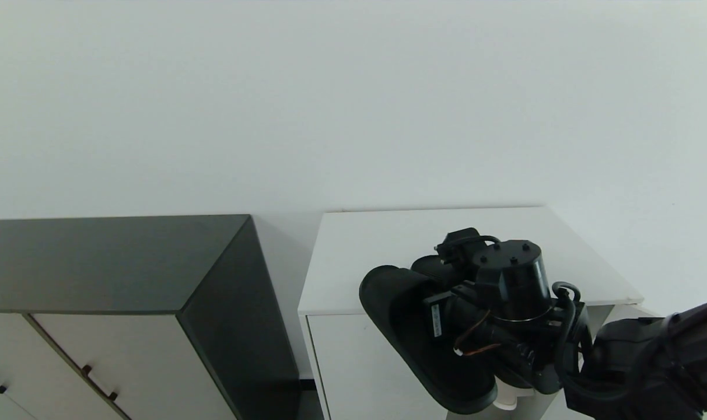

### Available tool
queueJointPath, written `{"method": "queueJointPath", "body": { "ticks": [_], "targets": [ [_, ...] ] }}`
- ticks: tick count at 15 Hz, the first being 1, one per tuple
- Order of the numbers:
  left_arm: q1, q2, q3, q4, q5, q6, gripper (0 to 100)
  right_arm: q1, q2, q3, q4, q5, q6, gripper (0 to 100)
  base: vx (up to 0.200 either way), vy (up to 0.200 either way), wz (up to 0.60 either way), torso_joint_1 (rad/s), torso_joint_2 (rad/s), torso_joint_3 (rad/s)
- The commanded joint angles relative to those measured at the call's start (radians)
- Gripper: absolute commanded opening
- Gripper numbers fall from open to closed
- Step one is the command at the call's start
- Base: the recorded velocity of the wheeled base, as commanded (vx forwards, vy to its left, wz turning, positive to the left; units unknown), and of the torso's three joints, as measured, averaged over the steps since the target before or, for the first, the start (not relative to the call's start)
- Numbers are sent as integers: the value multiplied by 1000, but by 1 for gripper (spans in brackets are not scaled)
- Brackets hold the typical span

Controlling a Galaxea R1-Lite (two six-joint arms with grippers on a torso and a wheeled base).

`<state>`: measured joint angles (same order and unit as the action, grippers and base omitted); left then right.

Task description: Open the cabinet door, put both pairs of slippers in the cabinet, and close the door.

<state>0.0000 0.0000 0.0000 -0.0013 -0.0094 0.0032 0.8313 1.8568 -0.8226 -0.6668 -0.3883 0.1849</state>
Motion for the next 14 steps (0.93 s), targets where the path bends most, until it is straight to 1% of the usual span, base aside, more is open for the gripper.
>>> {"method": "queueJointPath", "body": {
  "ticks": [1, 10, 12, 14],
  "targets": [
    [0, 2, 0, 0, -1, 0, 0, 3, 19, 2, 0, 0, -1, 0, -200, 0, 0, 2, 7, 2],
    [0, 2, 0, 1, -6, 1, 0, 6, 5, 28, -2, 0, -1, 0, -200, 0, 0, 2, 2, 3],
    [0, 2, 0, 0, -4, 0, 0, 8, 4, 33, -25, -1, -4, 0, -200, 0, 0, 0, 5, 2],
    [0, 2, 0, 0, -4, 1, 0, 8, 4, 54, -56, -1, -7, 0, 0, 0, 0, 0, 0, 0]
  ]
}}
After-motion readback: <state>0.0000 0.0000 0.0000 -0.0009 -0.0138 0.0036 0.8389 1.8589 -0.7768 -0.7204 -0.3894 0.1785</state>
